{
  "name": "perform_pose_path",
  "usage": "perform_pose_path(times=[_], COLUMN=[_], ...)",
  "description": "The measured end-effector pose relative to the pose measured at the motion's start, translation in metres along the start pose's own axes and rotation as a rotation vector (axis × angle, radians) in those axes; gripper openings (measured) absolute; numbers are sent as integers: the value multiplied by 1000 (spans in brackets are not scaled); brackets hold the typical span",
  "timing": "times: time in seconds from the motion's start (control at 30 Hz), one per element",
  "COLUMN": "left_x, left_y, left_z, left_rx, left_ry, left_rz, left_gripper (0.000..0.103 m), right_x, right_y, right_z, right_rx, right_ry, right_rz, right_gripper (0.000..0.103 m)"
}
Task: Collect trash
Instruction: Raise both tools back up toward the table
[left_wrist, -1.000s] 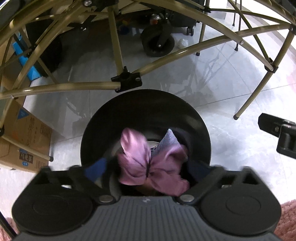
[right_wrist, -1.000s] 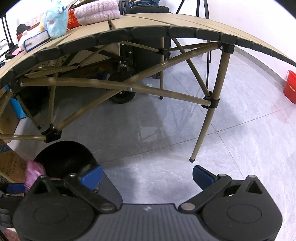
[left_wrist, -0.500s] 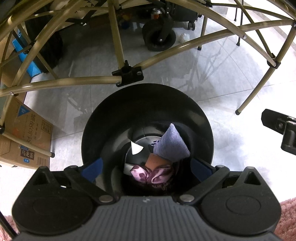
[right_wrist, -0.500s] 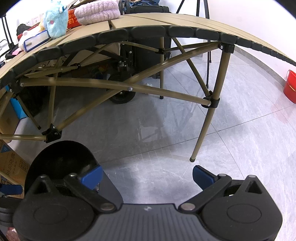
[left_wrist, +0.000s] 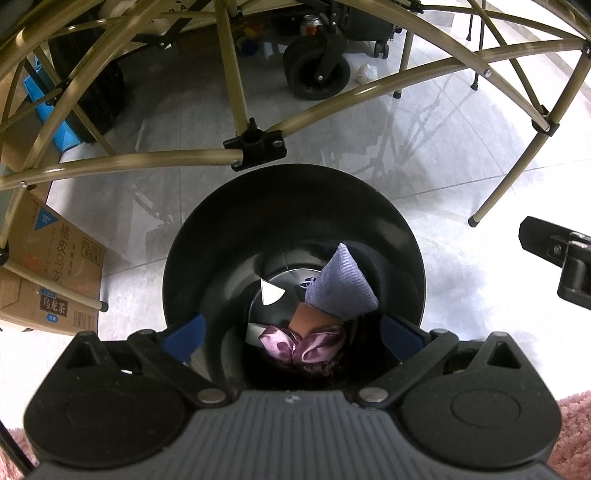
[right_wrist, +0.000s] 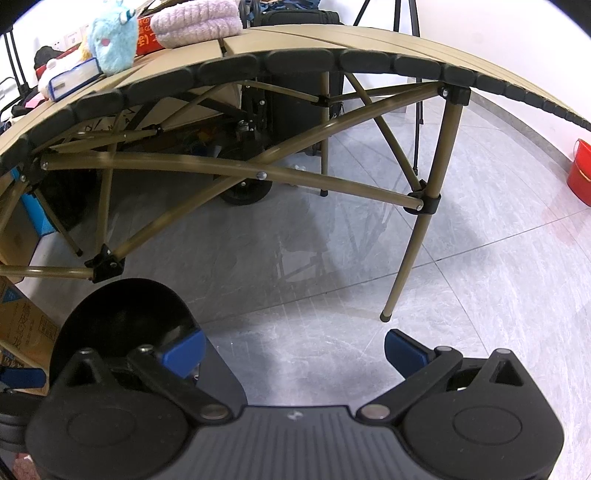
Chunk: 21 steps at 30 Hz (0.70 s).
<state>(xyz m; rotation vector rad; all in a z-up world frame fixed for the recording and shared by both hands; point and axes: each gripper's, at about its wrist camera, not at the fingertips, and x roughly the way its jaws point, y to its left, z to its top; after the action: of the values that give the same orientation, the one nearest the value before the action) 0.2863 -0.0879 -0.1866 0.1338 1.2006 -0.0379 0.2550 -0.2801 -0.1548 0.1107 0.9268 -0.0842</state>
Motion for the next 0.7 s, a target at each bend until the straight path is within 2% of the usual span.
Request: perform_pose_path(times=[0.37, 0.53, 0.7], left_x=[-21, -38, -57], left_y=[5, 11, 24], left_z=[1, 1, -2], left_rx=[-7, -4, -19], left_ry=[-50, -113, -173], left_rz=[-31, -29, -48], left_gripper=[103, 103, 103], right_x=[-15, -34, -55], right_y=[4, 5, 2], right_z=[0, 1, 3], right_rx=[0, -18, -11], right_ry=[-40, -105, -183], right_rz=[24, 35, 88], right_gripper=[103, 103, 103])
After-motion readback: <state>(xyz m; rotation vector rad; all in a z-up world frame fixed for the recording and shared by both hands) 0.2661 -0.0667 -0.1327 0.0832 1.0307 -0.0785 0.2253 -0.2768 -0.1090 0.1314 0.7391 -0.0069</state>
